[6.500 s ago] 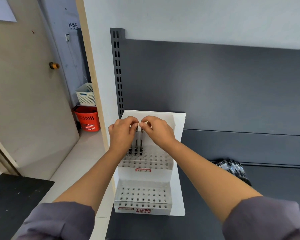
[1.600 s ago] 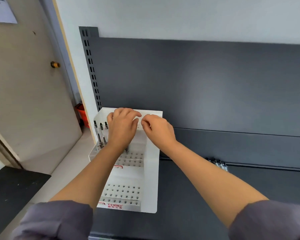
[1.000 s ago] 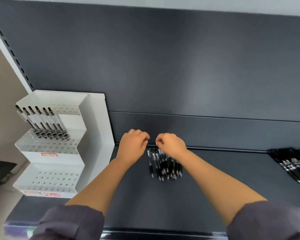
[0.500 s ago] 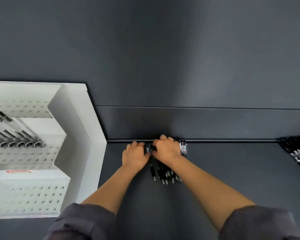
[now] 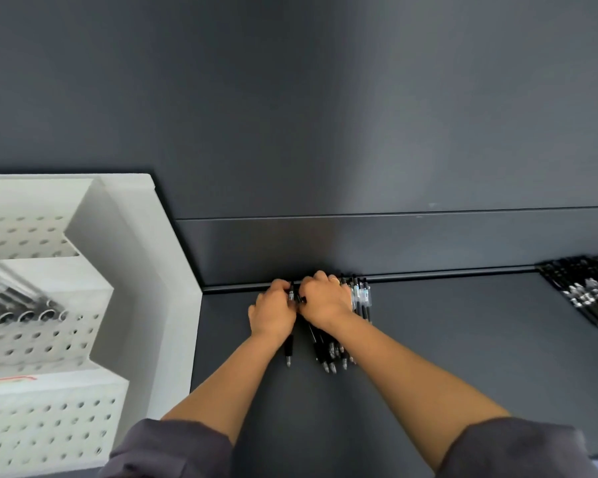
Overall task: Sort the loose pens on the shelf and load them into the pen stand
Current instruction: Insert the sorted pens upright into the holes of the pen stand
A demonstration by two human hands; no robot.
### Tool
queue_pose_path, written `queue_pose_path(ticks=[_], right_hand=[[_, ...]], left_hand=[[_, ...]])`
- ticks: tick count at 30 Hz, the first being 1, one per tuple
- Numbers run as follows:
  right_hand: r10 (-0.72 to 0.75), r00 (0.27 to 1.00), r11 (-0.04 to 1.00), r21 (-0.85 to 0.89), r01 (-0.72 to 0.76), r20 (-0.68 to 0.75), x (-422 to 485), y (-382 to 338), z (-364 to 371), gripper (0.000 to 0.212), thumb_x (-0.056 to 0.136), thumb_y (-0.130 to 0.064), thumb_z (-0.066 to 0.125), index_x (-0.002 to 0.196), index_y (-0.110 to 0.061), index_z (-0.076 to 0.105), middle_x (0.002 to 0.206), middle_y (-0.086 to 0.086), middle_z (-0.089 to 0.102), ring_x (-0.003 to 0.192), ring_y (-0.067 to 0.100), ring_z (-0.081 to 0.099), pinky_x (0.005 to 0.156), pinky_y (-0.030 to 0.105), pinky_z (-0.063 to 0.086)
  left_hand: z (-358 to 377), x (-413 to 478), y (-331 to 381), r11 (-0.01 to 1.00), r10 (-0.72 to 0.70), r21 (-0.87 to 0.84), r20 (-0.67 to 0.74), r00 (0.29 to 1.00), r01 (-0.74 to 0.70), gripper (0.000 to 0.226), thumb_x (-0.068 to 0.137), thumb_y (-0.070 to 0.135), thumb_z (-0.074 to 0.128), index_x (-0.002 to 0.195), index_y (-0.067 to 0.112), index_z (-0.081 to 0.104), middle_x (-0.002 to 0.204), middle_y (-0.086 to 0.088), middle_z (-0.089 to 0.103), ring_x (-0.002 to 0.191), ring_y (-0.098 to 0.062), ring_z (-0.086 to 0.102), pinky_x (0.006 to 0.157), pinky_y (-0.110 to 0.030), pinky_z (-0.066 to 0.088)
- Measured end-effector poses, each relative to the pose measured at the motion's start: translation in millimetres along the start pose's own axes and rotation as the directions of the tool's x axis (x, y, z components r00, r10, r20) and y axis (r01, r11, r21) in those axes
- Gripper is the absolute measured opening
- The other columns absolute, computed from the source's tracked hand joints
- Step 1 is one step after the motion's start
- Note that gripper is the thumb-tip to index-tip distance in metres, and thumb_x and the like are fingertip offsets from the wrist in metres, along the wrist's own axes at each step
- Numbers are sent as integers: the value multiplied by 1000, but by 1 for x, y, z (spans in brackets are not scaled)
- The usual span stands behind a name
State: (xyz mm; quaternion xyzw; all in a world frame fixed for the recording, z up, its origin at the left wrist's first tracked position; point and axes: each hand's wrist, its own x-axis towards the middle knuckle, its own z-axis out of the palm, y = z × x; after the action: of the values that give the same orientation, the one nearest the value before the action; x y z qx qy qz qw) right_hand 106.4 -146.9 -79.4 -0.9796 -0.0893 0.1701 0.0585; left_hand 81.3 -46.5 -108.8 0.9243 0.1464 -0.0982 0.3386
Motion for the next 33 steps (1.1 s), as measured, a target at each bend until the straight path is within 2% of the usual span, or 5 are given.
queue_pose_path(ticks=[11, 18, 23, 27, 33], right_hand=[[32, 998, 889, 458, 0, -62, -24, -4, -21, 28, 85, -18, 58, 113, -23, 57, 101, 4, 66, 94, 25, 62, 80, 35, 52], [-64, 995, 647, 756, 103, -80, -65, -1, -39, 7, 92, -11, 53, 89, -17, 52, 64, 0, 57, 48, 12, 60, 35, 14, 36], [-141, 981, 512, 839, 187, -133, -100, -12, -46, 11, 96, -23, 49, 90, -18, 55, 71, 2, 57, 50, 14, 59, 37, 17, 36], [-213, 935, 490, 797, 353, -283, -121, -34, -53, 12, 95, -20, 51, 89, -17, 61, 77, 6, 63, 55, 13, 60, 39, 18, 41], [-314, 849, 447, 723, 526, -424, -138, -80, -82, 12, 92, -19, 58, 96, -14, 68, 80, -1, 64, 68, 11, 61, 47, 18, 48]], left_hand=[[-27, -20, 0, 785, 6, -619, 64, 998, 35, 39, 96, 0, 38, 131, 17, 41, 88, -2, 54, 64, -14, 53, 63, -28, 51], [-43, -65, 13, 829, 75, -537, -167, 983, -154, 21, 95, 12, 48, 115, 9, 55, 94, -14, 60, 76, -28, 48, 70, -34, 40], [-61, -112, 16, 865, 105, -441, -304, 947, -238, 21, 95, 17, 49, 107, 7, 62, 84, -11, 56, 63, -18, 51, 56, -30, 47], [-83, -146, 7, 895, 145, -331, -416, 898, -298, 11, 92, 16, 56, 96, 10, 63, 78, -4, 59, 70, -20, 57, 71, -37, 53], [-139, -177, -6, 871, 188, -327, -468, 864, -367, 24, 78, 24, 72, 92, 33, 56, 67, 4, 57, 69, -15, 58, 69, -29, 47]])
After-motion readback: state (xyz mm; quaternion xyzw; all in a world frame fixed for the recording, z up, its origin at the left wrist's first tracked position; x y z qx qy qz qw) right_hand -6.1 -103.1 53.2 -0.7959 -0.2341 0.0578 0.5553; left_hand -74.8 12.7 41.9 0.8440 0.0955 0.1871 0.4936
